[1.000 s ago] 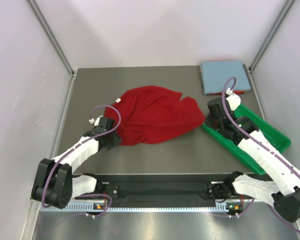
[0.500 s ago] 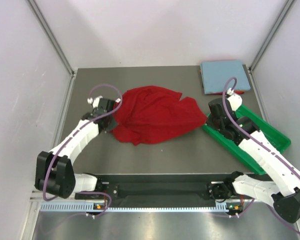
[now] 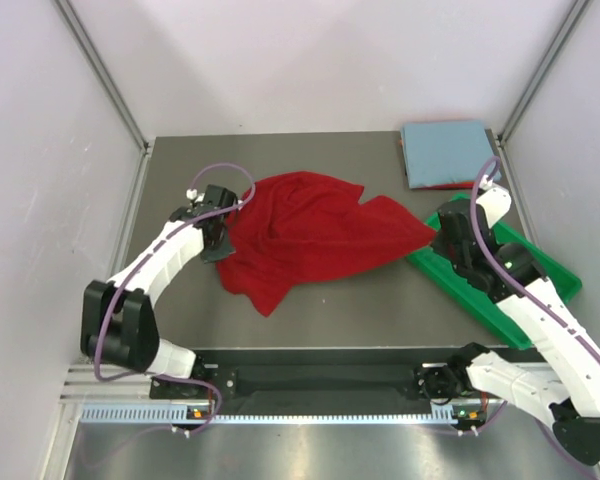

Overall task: Fold and stack the t-shirts
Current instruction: Flatten the tshirt out

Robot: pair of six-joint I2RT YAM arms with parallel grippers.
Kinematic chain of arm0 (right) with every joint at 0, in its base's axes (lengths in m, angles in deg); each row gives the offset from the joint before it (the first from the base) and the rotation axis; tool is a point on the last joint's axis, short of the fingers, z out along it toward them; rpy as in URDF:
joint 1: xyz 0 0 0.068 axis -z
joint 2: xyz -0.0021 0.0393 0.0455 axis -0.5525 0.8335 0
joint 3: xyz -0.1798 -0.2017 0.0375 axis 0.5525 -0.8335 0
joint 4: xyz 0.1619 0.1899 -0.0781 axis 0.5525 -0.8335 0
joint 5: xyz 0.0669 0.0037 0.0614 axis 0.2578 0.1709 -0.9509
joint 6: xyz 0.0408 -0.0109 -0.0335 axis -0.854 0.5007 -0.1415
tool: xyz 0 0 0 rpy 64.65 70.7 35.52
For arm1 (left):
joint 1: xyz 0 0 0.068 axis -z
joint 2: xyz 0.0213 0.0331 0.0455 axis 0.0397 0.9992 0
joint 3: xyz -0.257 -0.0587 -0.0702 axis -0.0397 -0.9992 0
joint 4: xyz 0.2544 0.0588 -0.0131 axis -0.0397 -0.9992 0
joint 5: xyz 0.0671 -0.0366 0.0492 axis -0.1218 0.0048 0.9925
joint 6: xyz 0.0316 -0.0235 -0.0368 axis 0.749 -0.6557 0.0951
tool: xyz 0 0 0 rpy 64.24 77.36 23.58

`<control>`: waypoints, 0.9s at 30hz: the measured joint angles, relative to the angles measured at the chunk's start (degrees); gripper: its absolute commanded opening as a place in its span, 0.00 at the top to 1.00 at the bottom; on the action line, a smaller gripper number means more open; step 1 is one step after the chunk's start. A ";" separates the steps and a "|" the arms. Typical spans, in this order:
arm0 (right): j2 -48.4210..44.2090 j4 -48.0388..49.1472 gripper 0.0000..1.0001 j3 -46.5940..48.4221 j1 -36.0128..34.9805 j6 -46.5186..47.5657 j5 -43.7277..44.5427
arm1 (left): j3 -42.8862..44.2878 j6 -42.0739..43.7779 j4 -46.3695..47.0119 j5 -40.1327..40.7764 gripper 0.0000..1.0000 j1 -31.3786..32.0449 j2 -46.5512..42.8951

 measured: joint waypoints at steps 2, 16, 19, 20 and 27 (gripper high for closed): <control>-0.26 -0.17 1.00 0.00 0.22 0.44 0.74 | 1.68 1.14 -0.52 -0.61 0.99 0.00 3.13; 0.61 -1.81 1.00 0.68 5.51 3.56 5.20 | 14.62 7.26 5.86 -13.97 0.70 -0.07 21.68; 0.90 -1.62 1.00 0.68 6.14 3.93 4.70 | 16.94 7.85 5.95 -15.19 0.65 -0.04 22.60; 1.18 -1.60 1.00 0.68 6.19 3.98 4.39 | 17.66 7.82 5.66 -14.67 0.65 -0.04 22.45; 1.60 -0.57 1.00 0.57 6.25 4.02 1.62 | 10.75 6.99 6.03 -10.60 0.55 -1.05 13.68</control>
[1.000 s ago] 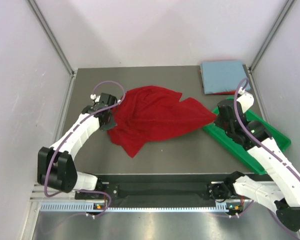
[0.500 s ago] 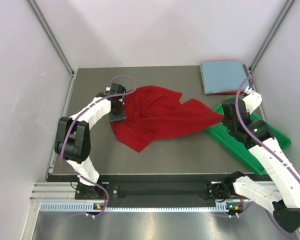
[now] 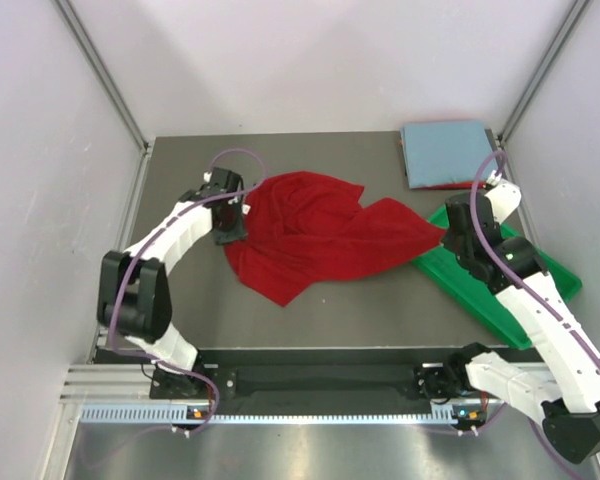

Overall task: Fold and stack the t-shirts
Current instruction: Flatten the tshirt out

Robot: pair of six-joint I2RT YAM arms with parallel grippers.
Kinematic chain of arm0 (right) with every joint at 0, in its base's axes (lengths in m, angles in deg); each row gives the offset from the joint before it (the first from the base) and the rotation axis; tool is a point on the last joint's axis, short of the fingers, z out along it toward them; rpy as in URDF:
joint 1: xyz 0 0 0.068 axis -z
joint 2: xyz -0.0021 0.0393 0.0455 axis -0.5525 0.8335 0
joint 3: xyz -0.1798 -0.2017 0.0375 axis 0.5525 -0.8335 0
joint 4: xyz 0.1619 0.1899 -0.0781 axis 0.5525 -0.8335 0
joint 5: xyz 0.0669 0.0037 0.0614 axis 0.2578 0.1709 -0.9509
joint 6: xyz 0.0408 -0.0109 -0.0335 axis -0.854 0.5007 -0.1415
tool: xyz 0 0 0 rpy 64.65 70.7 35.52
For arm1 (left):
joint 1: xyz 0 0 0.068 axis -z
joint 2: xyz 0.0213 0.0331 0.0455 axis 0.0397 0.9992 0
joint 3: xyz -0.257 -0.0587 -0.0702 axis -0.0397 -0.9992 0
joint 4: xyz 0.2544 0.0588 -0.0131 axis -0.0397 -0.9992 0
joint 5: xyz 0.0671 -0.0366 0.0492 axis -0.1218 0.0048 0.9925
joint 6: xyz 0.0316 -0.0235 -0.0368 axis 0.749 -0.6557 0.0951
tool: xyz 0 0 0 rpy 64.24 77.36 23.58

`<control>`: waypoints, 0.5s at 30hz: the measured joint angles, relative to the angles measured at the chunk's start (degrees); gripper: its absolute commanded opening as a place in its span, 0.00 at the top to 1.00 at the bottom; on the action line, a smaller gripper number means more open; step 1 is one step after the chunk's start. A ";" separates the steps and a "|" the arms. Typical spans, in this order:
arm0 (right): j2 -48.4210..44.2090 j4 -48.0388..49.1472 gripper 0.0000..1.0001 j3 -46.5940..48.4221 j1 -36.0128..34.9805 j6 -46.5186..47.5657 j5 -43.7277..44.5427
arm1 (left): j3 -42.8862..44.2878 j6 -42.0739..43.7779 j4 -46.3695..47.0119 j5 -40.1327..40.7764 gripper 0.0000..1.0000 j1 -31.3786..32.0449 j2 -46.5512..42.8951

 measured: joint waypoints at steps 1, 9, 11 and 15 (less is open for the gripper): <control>-0.02 0.07 1.00 0.00 0.00 0.02 -0.35 | -3.08 -0.37 0.24 -0.52 0.53 -0.55 -2.95; 0.02 1.51 1.00 -0.57 0.00 0.02 -3.02 | -16.74 -3.74 7.48 -14.47 0.48 -9.53 -11.23; 0.07 1.95 1.00 -1.01 0.00 0.00 -3.52 | -18.45 -4.76 9.86 -18.10 0.49 -9.44 -10.69; 0.07 2.45 1.00 -1.20 0.00 0.00 -4.28 | -20.50 -6.12 13.84 -22.47 0.51 -9.07 -8.92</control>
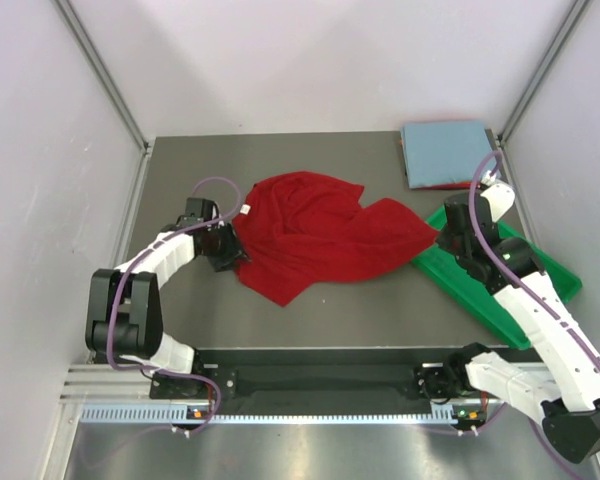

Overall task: Fold and stack the t-shirts
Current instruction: Flatten the tshirt out

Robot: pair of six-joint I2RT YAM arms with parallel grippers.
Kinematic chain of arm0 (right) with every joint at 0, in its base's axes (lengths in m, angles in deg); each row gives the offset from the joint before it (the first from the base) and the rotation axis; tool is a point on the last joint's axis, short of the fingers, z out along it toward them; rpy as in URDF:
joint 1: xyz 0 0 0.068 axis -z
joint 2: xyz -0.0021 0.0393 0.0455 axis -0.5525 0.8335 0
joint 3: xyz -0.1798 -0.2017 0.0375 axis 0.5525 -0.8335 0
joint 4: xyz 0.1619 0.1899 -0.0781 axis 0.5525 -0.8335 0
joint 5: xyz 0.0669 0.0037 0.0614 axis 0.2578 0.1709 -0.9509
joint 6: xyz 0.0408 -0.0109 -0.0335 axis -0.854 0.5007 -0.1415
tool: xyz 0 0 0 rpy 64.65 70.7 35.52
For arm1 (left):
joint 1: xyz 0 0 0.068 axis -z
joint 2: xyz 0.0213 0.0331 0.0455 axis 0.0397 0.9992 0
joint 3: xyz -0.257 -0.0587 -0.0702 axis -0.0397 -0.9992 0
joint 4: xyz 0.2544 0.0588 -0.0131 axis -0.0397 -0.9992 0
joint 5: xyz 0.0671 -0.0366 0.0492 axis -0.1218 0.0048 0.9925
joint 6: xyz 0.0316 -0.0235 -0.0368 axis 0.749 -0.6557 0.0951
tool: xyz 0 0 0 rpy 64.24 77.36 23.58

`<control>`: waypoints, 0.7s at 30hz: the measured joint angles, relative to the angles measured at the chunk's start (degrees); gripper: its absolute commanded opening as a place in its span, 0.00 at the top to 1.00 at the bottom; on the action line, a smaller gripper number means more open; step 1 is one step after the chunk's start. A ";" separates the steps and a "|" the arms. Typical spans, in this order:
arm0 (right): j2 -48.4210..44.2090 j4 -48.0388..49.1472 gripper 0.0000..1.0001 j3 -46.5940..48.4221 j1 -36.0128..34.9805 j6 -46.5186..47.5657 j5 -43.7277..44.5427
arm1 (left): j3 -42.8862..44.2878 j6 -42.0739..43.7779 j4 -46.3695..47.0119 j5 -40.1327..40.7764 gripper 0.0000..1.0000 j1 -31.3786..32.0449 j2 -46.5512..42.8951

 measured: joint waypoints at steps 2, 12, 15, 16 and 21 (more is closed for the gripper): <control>0.00 0.20 1.00 -0.09 0.00 0.00 -0.09 | -1.20 -0.26 1.18 -1.07 0.51 0.00 0.07; 1.09 1.20 1.00 -1.51 0.15 0.00 -1.16 | -2.36 -1.86 6.03 -6.38 0.56 3.15 -0.50; 1.16 1.62 1.00 -1.81 0.15 0.00 -1.25 | -1.14 -2.62 4.07 -5.90 0.58 6.69 -1.86; 1.18 1.64 1.00 -1.84 0.20 0.00 -1.31 | -0.55 -2.71 3.17 -5.57 0.58 7.69 -2.40; 1.18 1.81 1.00 -1.92 0.22 0.00 -1.36 | 2.80 -4.26 -1.68 -2.71 0.57 12.15 -9.07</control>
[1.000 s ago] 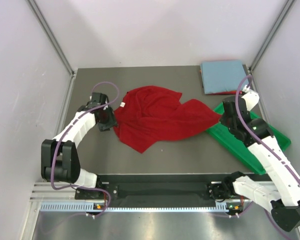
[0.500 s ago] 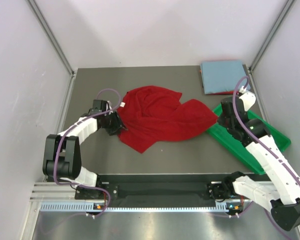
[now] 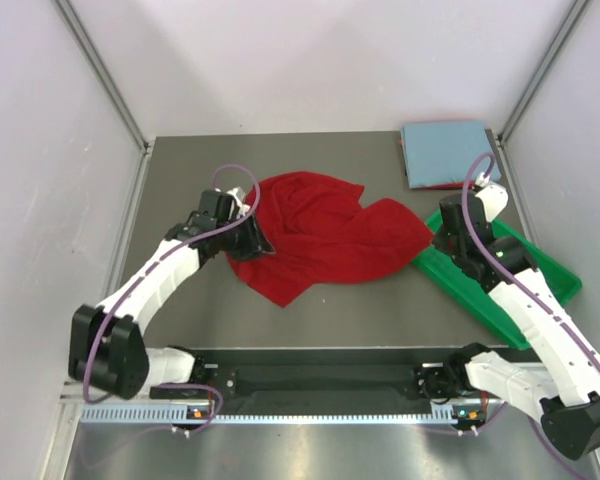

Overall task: Fold and stack the t-shirts
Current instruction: Flatten the tshirt out

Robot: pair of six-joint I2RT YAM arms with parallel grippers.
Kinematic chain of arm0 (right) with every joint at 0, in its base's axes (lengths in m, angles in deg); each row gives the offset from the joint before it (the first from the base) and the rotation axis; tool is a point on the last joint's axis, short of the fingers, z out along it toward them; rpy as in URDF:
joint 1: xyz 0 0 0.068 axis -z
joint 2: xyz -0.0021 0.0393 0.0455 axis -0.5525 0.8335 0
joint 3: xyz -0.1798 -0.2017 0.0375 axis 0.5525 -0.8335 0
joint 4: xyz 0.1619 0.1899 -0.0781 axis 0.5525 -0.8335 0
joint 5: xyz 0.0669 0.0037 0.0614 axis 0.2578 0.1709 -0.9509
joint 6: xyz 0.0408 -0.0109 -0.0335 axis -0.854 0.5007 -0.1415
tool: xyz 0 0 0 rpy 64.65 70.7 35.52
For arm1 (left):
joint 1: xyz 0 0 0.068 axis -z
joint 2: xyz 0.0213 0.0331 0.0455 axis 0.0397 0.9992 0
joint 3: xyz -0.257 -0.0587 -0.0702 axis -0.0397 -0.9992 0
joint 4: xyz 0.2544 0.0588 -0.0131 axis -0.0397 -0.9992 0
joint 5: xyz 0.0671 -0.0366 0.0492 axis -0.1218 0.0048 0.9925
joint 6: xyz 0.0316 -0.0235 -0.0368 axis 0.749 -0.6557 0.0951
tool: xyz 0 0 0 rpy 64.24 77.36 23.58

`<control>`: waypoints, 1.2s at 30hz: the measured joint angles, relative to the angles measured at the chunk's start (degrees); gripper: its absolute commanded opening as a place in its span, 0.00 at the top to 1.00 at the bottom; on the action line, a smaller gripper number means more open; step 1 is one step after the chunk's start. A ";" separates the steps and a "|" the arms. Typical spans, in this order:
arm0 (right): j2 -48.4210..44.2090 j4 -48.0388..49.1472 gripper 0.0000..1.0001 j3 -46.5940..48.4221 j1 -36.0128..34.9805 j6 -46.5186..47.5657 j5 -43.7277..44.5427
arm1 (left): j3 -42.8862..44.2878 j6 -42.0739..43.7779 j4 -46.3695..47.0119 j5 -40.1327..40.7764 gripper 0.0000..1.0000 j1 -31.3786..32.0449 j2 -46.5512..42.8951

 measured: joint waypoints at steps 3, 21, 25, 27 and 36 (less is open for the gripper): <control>0.11 0.39 1.00 -0.28 0.02 0.00 -0.22 | 0.94 -0.79 -1.16 1.22 0.55 0.24 -4.90; 0.66 3.19 1.00 -2.40 0.02 0.04 -3.93 | -8.50 1.14 -1.79 9.07 0.60 -12.50 -0.20; 0.61 3.28 1.00 -2.58 0.02 0.11 -4.81 | -8.48 2.45 0.26 7.15 0.62 -14.38 3.08; 0.59 3.30 1.00 -2.58 0.02 0.44 -5.35 | -8.48 2.75 0.98 6.99 0.63 -14.80 3.43; -0.76 4.13 1.00 -2.91 0.02 1.51 -6.43 | -9.81 2.69 4.52 6.16 0.78 -15.41 8.68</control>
